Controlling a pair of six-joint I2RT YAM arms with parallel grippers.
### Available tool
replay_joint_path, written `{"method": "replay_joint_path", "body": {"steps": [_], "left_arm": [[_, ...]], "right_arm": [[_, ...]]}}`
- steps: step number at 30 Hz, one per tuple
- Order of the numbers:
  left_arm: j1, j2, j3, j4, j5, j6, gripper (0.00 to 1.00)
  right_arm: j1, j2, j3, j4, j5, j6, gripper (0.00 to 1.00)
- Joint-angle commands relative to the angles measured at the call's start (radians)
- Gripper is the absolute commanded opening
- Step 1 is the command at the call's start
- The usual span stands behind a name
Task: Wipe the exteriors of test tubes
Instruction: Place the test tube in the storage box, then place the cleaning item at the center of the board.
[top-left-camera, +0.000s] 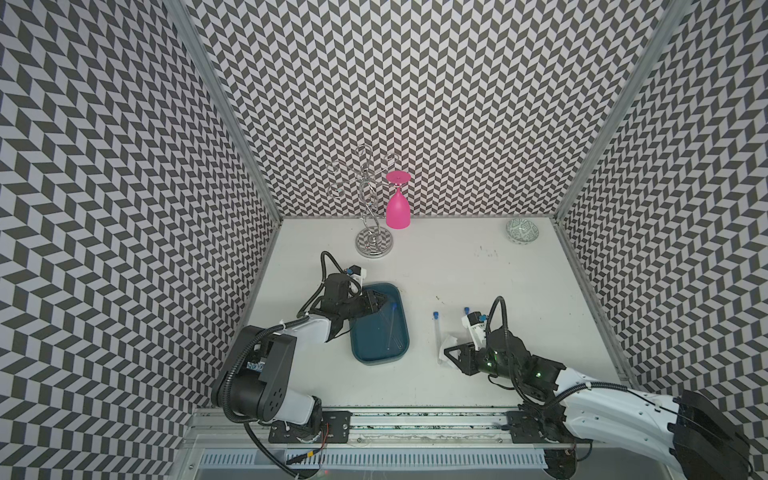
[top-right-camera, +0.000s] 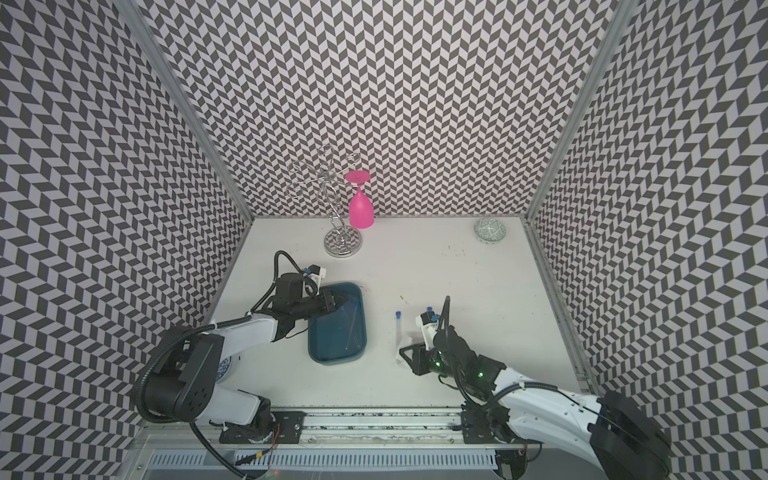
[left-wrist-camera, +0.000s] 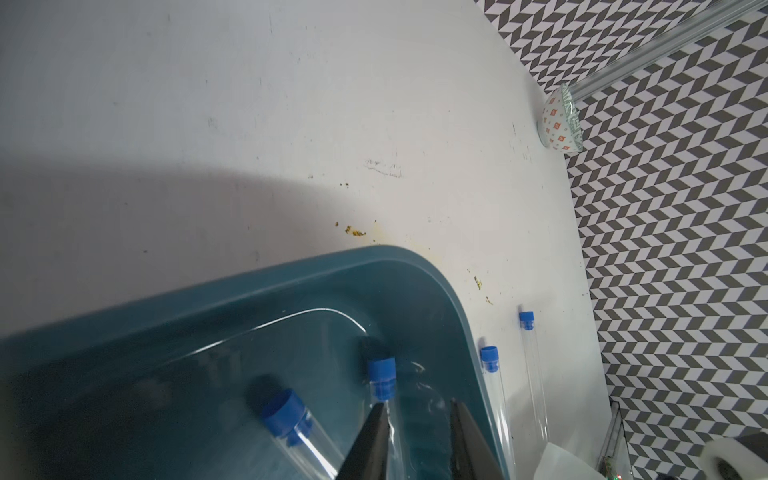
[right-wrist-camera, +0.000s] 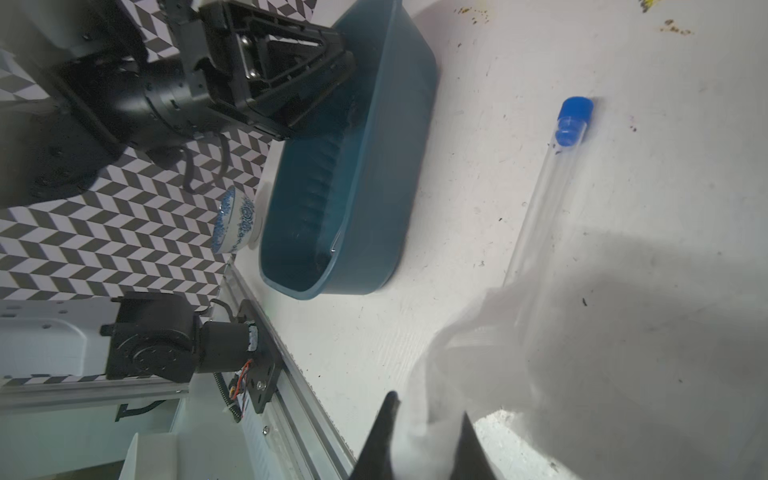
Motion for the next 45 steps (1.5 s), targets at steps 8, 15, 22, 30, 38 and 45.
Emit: {"method": "replay_joint_path", "body": {"steps": [8,15,22,30,38,45], "left_arm": [[-0.008,-0.003,0.026,0.033,-0.008,-0.008,0.32],[-0.007,-0.097,0.010,0.006,-0.012,0.006,0.33],[-0.007,-0.238,-0.031,-0.053,-0.029,0.030,0.35],[-0.008,-0.376,-0.092,-0.081,-0.042,0.039,0.37],[-0.007,-0.430,-0.120,-0.088,-0.039,0.041,0.39],[-0.008,-0.490,-0.160,-0.088,-0.023,0.018,0.39]], "right_arm": [[-0.017,0.048,0.049,-0.067,0.064,0.021,0.18],[-0.020,0.052,0.059,-0.108,0.124,0.026,0.22],[-0.024,0.130,0.099,-0.156,0.105,0.002,0.30],[-0.024,0.163,0.284,-0.443,0.137,-0.066,0.50],[-0.024,0.148,0.452,-0.500,0.235,-0.145,0.53],[-0.026,0.442,0.634,-0.484,0.277,-0.213,0.47]]}}
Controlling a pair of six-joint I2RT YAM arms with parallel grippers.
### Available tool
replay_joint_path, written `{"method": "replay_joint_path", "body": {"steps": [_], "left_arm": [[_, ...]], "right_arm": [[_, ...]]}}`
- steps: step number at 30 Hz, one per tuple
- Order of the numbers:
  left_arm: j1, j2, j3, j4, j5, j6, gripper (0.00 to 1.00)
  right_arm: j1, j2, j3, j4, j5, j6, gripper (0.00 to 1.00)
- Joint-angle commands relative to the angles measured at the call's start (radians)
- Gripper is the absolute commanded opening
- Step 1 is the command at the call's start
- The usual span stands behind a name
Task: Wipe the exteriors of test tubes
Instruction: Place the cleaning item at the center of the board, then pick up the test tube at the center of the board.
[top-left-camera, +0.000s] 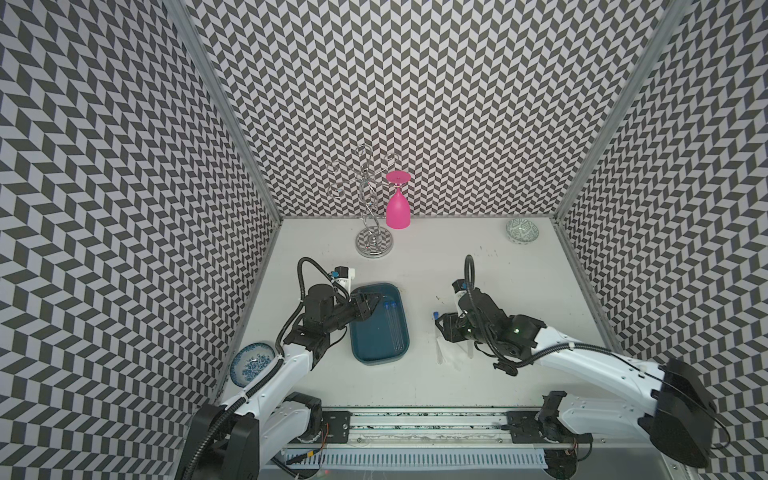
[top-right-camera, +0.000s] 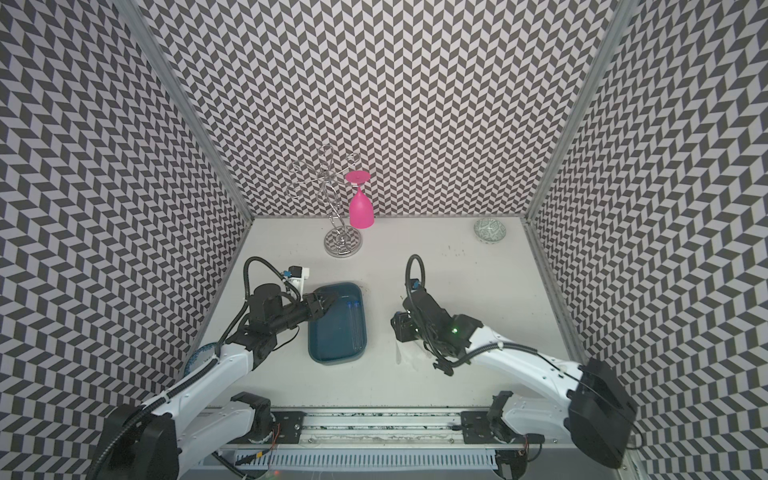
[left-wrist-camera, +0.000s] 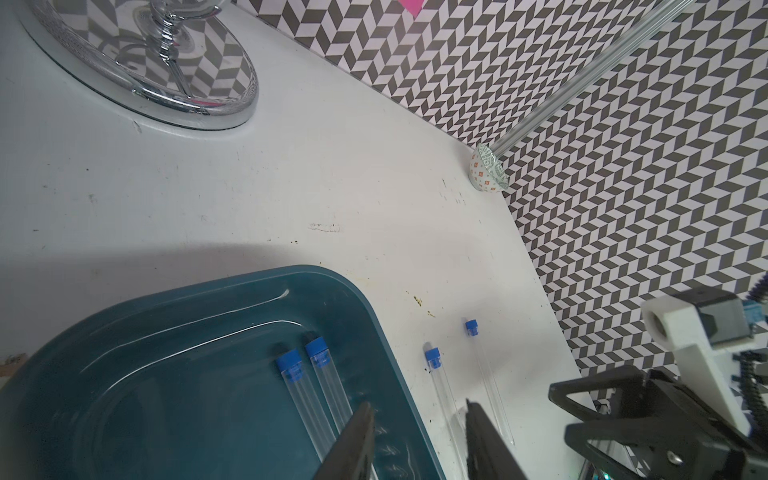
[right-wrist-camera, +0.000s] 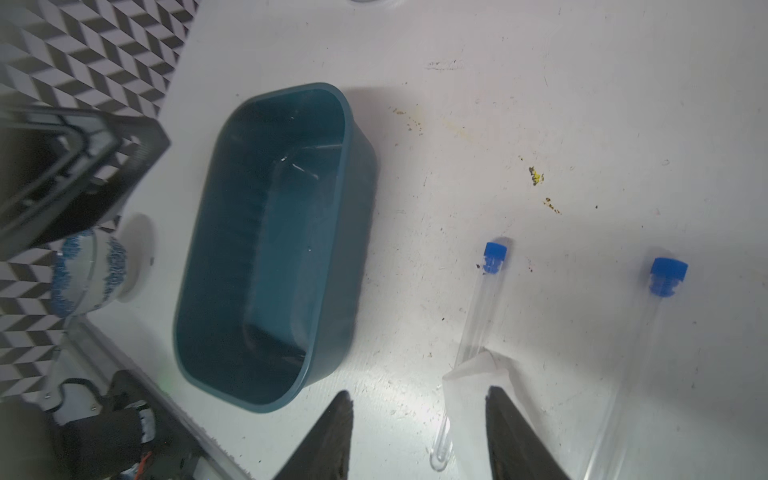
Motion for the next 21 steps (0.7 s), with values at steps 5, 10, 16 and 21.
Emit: {"method": "replay_joint_path", "body": {"steps": [5,10,16,21], "left_arm": [[-0.006,-0.076,-0.043,-0.016,0.009,-0.015,0.40],[-0.007,-0.092,-0.064,-0.006,0.005,-0.027,0.40],[-0.007,-0.089,-0.074,0.002,0.015,-0.030,0.40],[-0.008,-0.091,-0.078,0.009,0.018,-0.034,0.40]], "right_arm": [[-0.006,0.307,0.150,-0.014,0.074,-0.052,0.42],[-0.008,0.359,0.166,-0.015,0.129,-0.020,0.37],[-0.019,0.423,0.184,-0.026,0.117,-0.037,0.34],[-0.022,0.472,0.188,-0.020,0.106,-0.045,0.31]]}}
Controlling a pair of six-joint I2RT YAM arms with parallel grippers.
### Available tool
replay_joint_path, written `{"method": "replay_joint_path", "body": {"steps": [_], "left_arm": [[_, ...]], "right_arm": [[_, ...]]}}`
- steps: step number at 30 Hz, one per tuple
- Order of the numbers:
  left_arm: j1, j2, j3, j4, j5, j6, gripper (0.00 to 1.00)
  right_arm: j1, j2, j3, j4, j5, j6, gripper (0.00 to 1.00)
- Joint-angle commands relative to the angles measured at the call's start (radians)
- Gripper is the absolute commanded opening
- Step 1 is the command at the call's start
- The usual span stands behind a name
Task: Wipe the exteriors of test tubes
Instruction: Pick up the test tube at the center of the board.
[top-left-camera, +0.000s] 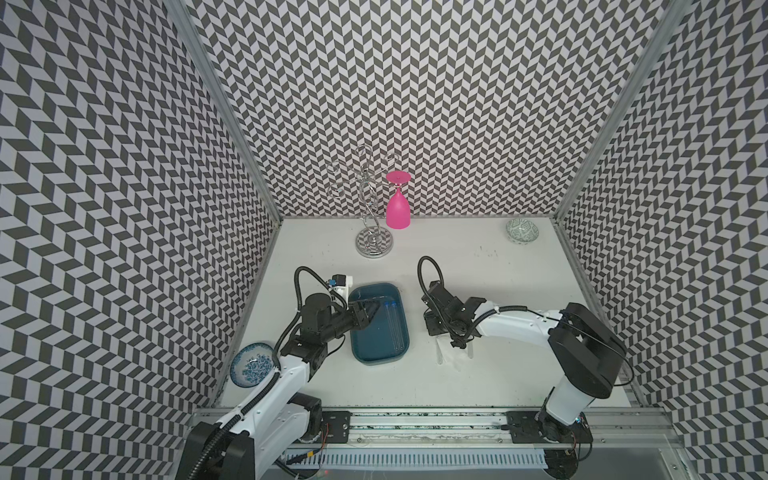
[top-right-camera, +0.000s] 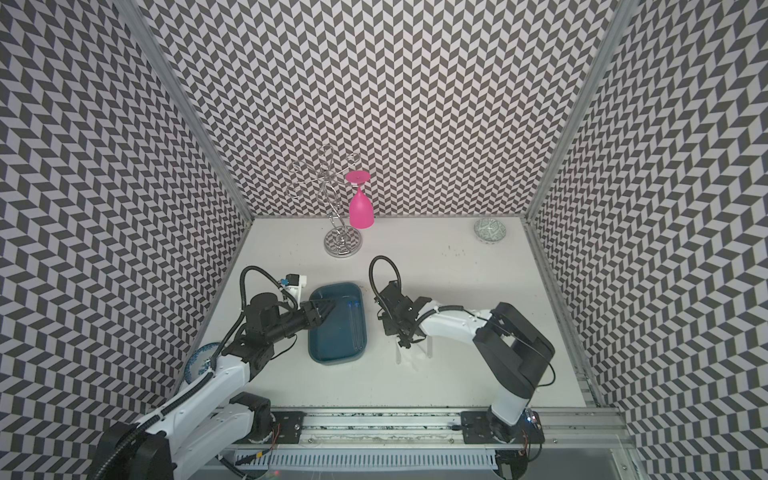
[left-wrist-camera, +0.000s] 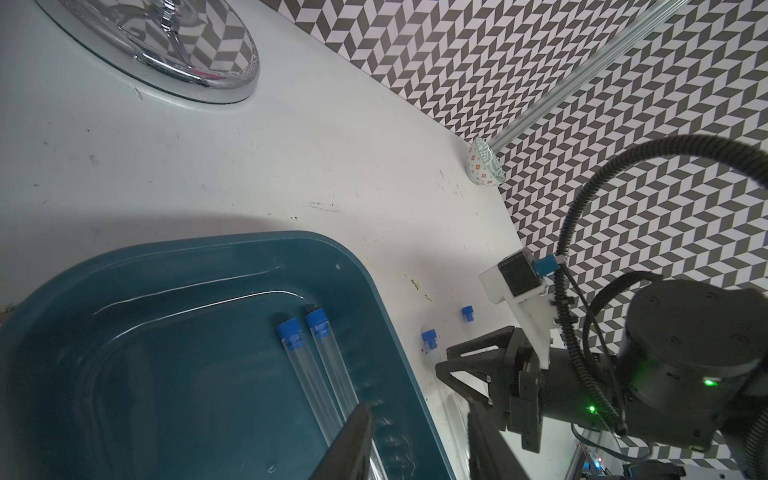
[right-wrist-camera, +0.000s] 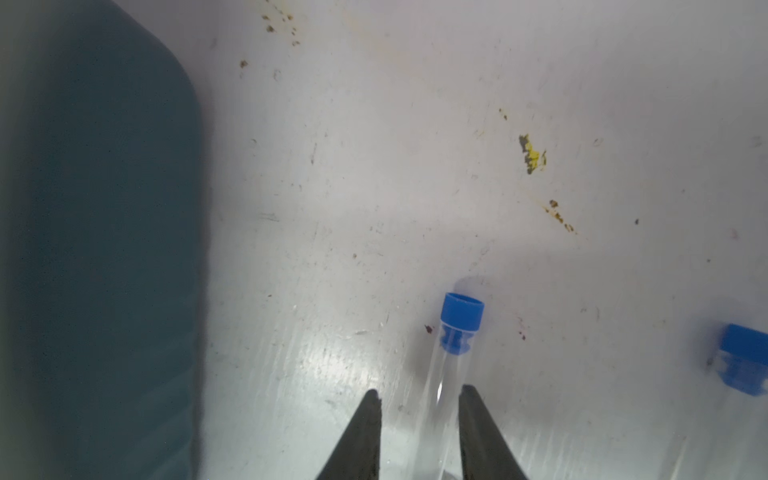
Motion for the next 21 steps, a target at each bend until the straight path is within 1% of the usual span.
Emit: {"method": "replay_joint_path", "body": {"steps": [1,5,10,15,18,21], "left_arm": [[-0.007,-0.012,-0.009,0.015,0.012,-0.007,0.40],[-0.008,-0.016,-0.014,0.017,0.012,-0.011,0.40],[-0.009,-0.028,-0.025,0.023,0.014,-0.019,0.40],[-0.008,-0.020,0.011,-0.014,0.003,0.030,0.41],[-0.009,-0.007,0.028,-0.013,0.030,0.038,0.41],[-0.018,-0.001,0.005,0.050,0.085,0.003,0.42]], "right_arm": [[-0.002,0.031,0.016,0.009,0.019,-0.004,0.31],[-0.002,0.052,0.015,-0.002,0.038,0.012,0.28],[-0.002,0.079,0.021,-0.020,0.063,0.022,0.20],[-0.004,0.069,0.021,-0.003,0.050,0.034,0.16],[-0.025,0.021,0.000,0.045,-0.003,0.046,0.16],[-0.065,-0.047,-0.033,0.119,-0.094,0.061,0.16]]}}
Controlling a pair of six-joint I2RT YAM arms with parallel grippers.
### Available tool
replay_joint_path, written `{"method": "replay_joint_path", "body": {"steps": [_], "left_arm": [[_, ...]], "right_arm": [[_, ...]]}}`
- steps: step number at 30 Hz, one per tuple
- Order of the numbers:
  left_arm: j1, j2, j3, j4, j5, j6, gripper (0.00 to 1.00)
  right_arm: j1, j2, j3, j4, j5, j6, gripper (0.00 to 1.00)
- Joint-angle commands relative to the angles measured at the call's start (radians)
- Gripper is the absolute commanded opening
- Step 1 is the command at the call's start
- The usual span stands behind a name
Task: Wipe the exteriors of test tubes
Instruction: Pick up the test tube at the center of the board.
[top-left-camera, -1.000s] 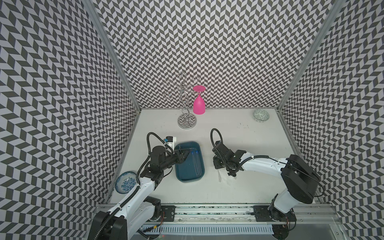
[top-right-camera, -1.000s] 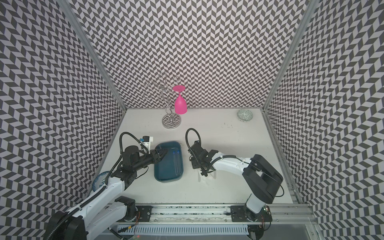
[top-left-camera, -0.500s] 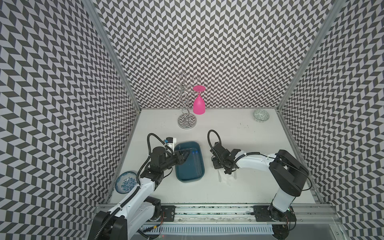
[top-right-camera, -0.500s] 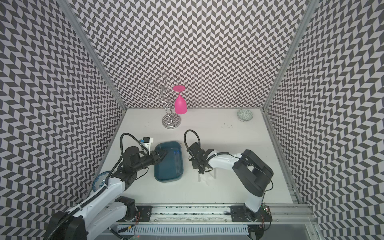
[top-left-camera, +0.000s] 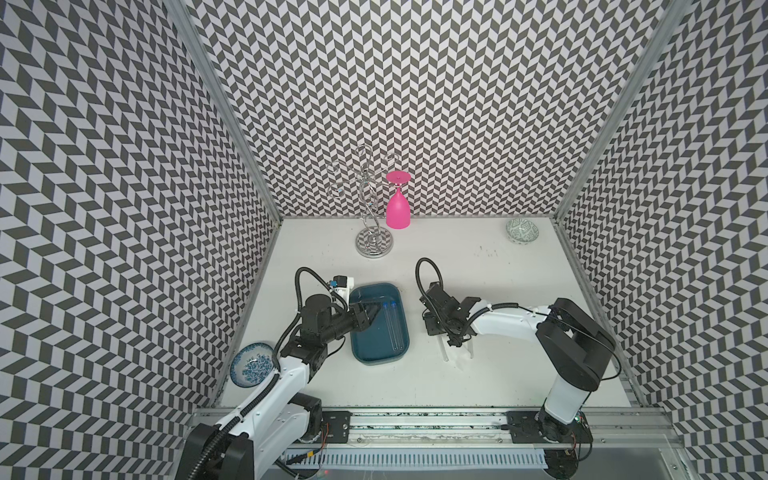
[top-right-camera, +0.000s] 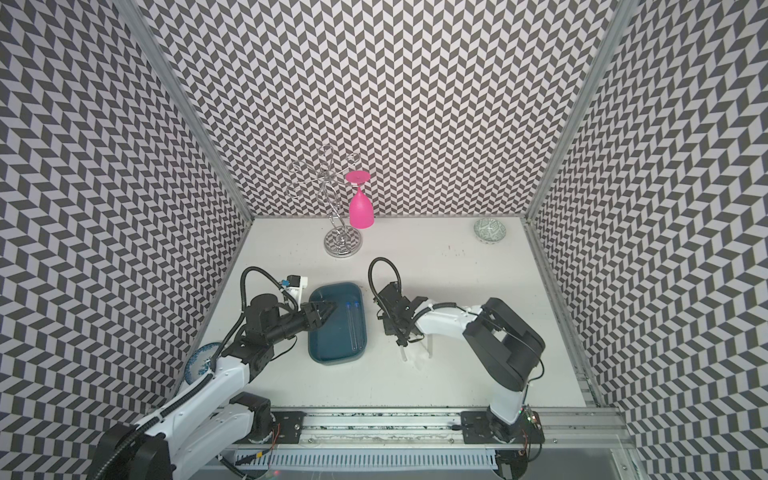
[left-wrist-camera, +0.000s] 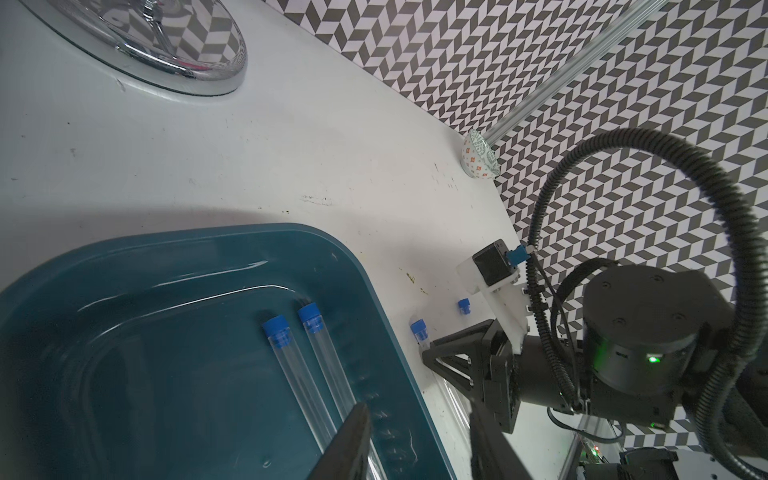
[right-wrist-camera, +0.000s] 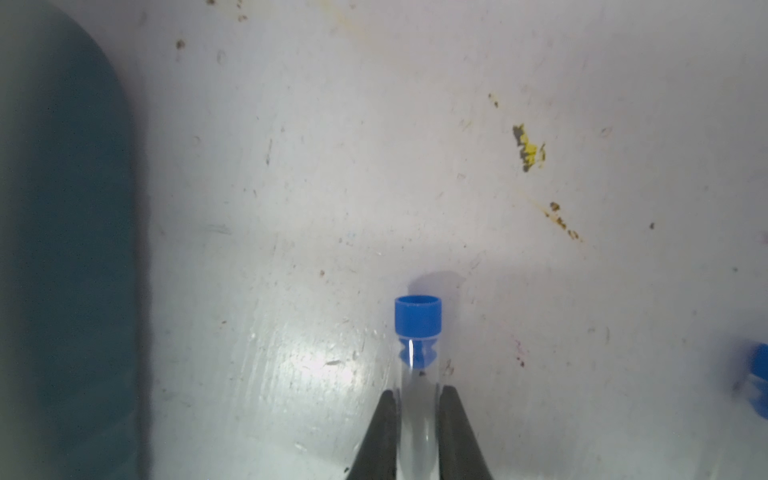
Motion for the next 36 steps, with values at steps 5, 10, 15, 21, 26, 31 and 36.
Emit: {"method": "replay_joint_path", "body": {"steps": [5,10,15,21,26,31,36], "left_arm": [[-0.100,0.009,-0.011,0.150,0.091,-0.037,0.46],[-0.231,0.075,-0.006,0.265,0.090,-0.079,0.49],[-0.353,0.207,0.051,0.397,0.102,-0.131,0.53],[-0.401,0.376,0.114,0.589,0.142,-0.235,0.54],[-0.419,0.432,0.178,0.592,0.143,-0.230,0.53],[-0.435,0.458,0.197,0.594,0.142,-0.234,0.46],[-0.436,0.459,0.182,0.602,0.115,-0.249,0.34]], "right_arm": [[-0.095,-0.211,-0.053,0.180,-0.192,0.060,0.16],[-0.152,-0.307,-0.040,0.246,-0.296,0.097,0.16],[-0.169,-0.381,-0.046,0.331,-0.336,0.131,0.16],[-0.172,-0.452,-0.101,0.475,-0.383,0.177,0.17],[-0.173,-0.472,-0.101,0.470,-0.395,0.175,0.17],[-0.172,-0.500,-0.154,0.565,-0.407,0.197,0.17],[-0.173,-0.511,-0.186,0.628,-0.425,0.208,0.17]]}}
